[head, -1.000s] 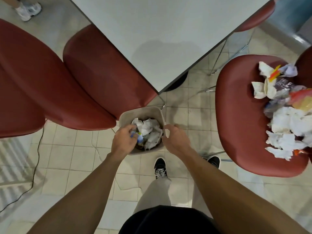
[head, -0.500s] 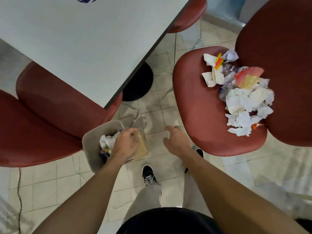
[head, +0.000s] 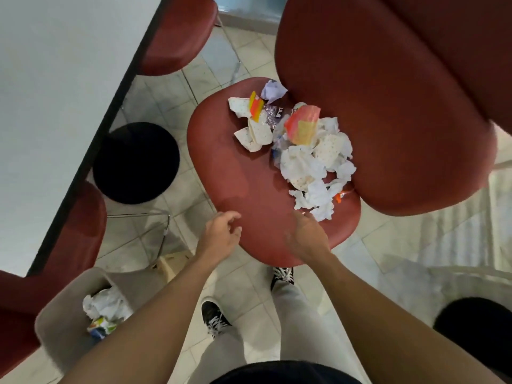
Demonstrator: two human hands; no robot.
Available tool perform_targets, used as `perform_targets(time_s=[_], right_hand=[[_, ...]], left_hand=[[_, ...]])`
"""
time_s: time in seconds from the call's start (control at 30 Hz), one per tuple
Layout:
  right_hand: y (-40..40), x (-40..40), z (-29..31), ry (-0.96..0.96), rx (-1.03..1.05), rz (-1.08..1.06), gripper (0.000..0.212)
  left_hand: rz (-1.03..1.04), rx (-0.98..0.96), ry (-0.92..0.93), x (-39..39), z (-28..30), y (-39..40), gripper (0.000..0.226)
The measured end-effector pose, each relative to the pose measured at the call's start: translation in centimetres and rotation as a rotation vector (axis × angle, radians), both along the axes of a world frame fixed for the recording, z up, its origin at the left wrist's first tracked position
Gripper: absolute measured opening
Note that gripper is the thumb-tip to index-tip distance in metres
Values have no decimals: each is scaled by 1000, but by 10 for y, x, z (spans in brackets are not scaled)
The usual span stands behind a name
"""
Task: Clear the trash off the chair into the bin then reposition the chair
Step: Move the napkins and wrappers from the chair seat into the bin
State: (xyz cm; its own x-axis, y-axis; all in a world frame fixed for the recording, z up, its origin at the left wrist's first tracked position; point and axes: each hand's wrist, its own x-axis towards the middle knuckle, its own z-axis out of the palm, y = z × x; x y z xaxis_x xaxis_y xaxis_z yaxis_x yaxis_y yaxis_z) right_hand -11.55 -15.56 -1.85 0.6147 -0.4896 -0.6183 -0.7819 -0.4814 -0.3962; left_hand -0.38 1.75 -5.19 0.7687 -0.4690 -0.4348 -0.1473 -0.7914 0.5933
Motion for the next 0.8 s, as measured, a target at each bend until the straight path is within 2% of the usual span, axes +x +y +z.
perform_targets(time_s=[0.23,0.43,0.53,0.63,0.7,0.8], right_hand=[[-92,-25,-49,100,39,-229,52],[-125,-24,-91,97,128,-284,51],[-131,-19,-108,95,135,-258,67],[-140,-17,-129,132,130,-258,76],[-143,-15,-143,169,125,-212,74],[-145,-13,-156,189,110,-176,54]], left_hand=[[-255,-25,-9,-2,-36,-125,31],[-495,1,17,3,-67,-197,41],[-681,79,7,5,-80,-218,49],[-866,160,20,4,-95,-236,67],[-919,207,0,3,-104,-245,74],[-854,220,10,2,-112,-252,58]])
